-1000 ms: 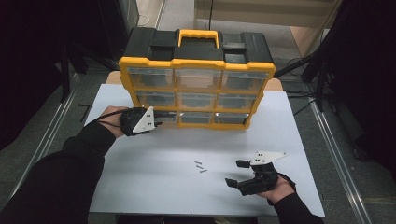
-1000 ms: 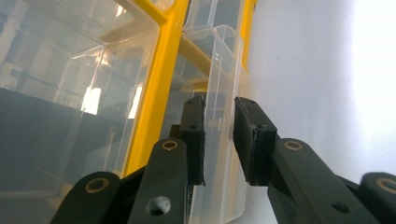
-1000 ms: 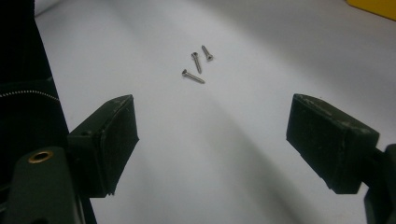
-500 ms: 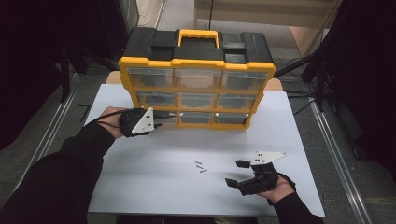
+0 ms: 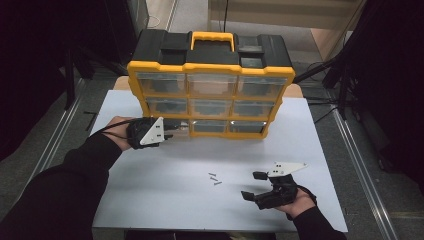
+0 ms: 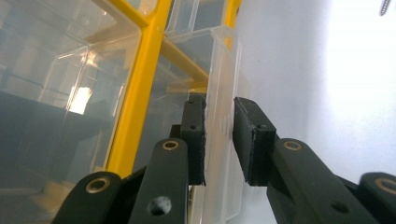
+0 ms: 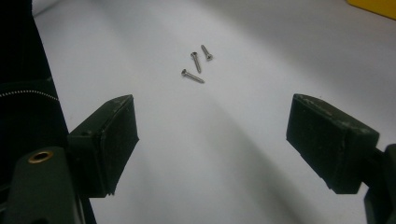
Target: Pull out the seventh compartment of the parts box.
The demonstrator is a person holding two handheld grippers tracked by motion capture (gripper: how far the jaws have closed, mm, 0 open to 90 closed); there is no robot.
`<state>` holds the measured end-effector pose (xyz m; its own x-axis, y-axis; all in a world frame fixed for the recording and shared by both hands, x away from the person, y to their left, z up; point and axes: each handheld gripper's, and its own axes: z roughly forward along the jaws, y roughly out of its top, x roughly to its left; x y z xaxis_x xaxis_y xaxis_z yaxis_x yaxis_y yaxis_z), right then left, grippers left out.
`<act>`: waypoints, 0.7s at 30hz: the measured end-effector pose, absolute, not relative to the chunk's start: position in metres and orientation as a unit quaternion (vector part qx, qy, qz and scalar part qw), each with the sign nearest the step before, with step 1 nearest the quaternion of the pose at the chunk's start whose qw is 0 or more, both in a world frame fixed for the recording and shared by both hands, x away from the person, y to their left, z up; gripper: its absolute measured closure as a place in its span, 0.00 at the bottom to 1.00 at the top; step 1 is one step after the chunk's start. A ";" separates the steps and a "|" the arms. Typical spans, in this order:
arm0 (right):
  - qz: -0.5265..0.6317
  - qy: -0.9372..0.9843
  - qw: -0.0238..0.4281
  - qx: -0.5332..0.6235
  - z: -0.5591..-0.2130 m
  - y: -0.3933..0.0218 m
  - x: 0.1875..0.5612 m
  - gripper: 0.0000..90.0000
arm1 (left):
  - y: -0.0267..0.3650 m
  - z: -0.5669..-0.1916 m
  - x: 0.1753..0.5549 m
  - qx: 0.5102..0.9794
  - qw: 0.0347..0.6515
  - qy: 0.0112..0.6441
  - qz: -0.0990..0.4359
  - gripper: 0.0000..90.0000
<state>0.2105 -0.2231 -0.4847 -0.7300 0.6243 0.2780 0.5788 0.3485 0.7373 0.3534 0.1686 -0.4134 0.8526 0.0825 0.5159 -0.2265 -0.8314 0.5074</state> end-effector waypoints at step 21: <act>0.438 0.821 0.027 0.366 -0.485 -0.223 0.210 0.20 | 0.170 -0.412 0.346 0.921 0.288 -0.038 0.258 0.83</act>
